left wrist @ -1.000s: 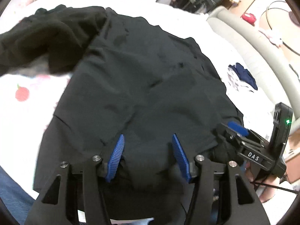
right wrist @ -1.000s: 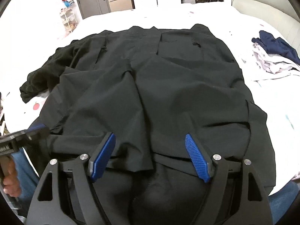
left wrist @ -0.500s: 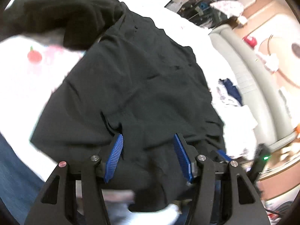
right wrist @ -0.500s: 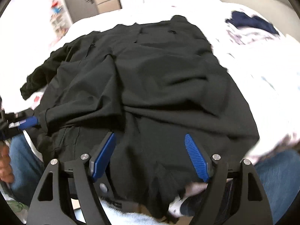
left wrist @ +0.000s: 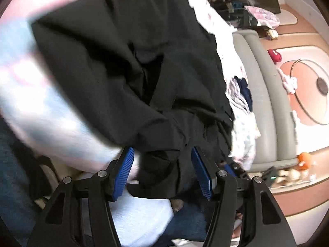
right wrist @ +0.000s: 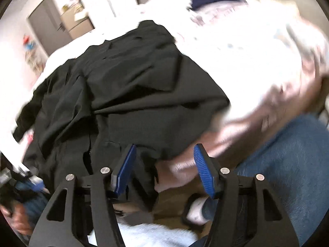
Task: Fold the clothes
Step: 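Grasp the jacket edge with the left gripper and fold it toward the right gripper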
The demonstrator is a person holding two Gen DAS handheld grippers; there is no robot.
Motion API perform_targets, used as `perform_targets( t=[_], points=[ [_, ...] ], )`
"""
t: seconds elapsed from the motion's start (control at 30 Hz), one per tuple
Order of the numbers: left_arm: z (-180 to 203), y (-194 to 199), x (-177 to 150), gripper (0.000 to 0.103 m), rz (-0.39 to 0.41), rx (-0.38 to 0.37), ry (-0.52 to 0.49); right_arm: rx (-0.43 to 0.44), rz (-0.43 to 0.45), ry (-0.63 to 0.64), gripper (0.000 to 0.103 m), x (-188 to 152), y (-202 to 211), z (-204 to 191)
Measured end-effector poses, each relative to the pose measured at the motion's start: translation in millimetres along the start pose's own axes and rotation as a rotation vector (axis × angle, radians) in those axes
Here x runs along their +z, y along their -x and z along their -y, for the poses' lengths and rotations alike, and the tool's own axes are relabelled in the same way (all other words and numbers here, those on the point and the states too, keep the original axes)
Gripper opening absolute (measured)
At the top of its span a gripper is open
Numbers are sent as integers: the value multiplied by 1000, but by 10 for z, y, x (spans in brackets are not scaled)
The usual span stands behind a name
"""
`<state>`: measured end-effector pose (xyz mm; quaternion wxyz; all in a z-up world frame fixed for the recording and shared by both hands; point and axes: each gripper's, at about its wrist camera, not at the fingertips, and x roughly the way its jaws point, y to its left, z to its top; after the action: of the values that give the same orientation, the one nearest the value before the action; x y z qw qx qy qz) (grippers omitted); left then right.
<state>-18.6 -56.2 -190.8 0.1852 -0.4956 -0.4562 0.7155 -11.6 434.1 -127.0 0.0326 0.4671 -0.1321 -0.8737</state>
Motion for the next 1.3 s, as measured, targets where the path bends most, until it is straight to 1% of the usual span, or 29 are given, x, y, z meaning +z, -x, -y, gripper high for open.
perform_targets(
  t=[0.07, 0.13, 0.17, 0.2, 0.27, 0.33, 0.37, 0.4, 0.43, 0.47, 0.53, 0.57, 0.6, 0.63, 0.67, 0.7, 0.73, 0.77, 0.8, 0.83, 0.9, 0.93, 0.97, 1.03, 1.1, 1.2, 1.23, 1.27, 1.3],
  points=[
    [47, -84, -3, 64, -20, -14, -18, 78, -81, -9, 60, -67, -106, 42],
    [137, -130, -8, 66, -5, 42, -56, 151, -150, 3, 60, -150, -217, 2],
    [185, -149, -11, 66, 6, 77, -77, 168, -151, 18, 60, -157, -231, -32],
    [222, -122, -14, 66, 32, 87, -93, 184, -151, 33, 60, -163, -243, -67],
    [287, -15, -22, 64, 104, 76, -118, 214, -104, 42, 61, -98, -210, -94],
    [351, 92, -29, 64, 175, 65, -143, 209, -49, 25, 65, -29, -160, -70],
    [357, 121, -26, 64, 197, 57, -145, 206, -22, 16, 67, 5, -135, -57],
    [349, 136, -18, 64, 212, 48, -140, 212, -18, -8, 69, 31, -159, -27],
    [322, 115, -2, 64, 210, 51, -126, 205, -29, -17, 70, 46, -203, -13],
    [270, 34, 14, 64, 174, 52, -101, 196, -40, -24, 70, 60, -248, 0],
    [149, -171, 45, 62, 76, 46, -44, 243, -98, -38, 71, 8, -342, 21],
    [126, -238, 54, 58, 41, 50, -32, 267, -127, -45, 67, -20, -389, 31],
    [126, -285, 60, 50, 13, 59, -30, 330, -144, -46, 63, -11, -418, 31],
    [168, -262, 82, 44, 27, 64, -48, 335, -121, -24, 61, 42, -385, 35],
    [233, -199, 112, 42, 64, 66, -78, 337, -96, -1, 49, 97, -349, 38],
    [291, -142, 133, 40, 101, 47, -99, 345, -59, -6, 43, 164, -303, 85],
    [345, -88, 147, 40, 137, 17, -114, 354, -20, -13, 42, 231, -256, 135],
    [399, -35, 162, 40, 173, -13, -130, 374, 1, -25, 42, 273, -248, 173],
    [420, -32, 160, 40, 185, -18, -137, 383, 3, -28, 42, 273, -269, 184],
    [410, -83, 151, 40, 176, 3, -134, 378, -9, -20, 42, 252, -307, 164],
    [340, -265, 146, 40, 125, 66, -108, 374, -68, 13, 43, 137, -436, 80],
    [308, -336, 148, 40, 106, 86, -95, 380, -76, 11, 43, 129, -468, 78],
    [280, -386, 153, 40, 90, 89, -82, 387, -82, 8, 43, 125, -497, 80],
    [219, -484, 169, 50, 44, 70, -54, 400, -95, 1, 43, 116, -555, 83],
    [130, -587, 174, 51, -3, 44, -6, 414, -107, -5, 43, 107, -614, 86],
    [140, -607, 157, 51, -5, 41, 6, 425, -113, -9, 43, 113, -692, 63],
    [180, -591, 149, 45, 2, 59, -14, 422, -106, -7, 40, 129, -712, 36],
    [250, -560, 134, 40, 20, 87, -53, 419, -99, -4, 30, 144, -732, 9],
    [327, -527, 115, 35, 42, 115, -96, 414, -75, 12, 24, 160, -672, -8]
  ],
)
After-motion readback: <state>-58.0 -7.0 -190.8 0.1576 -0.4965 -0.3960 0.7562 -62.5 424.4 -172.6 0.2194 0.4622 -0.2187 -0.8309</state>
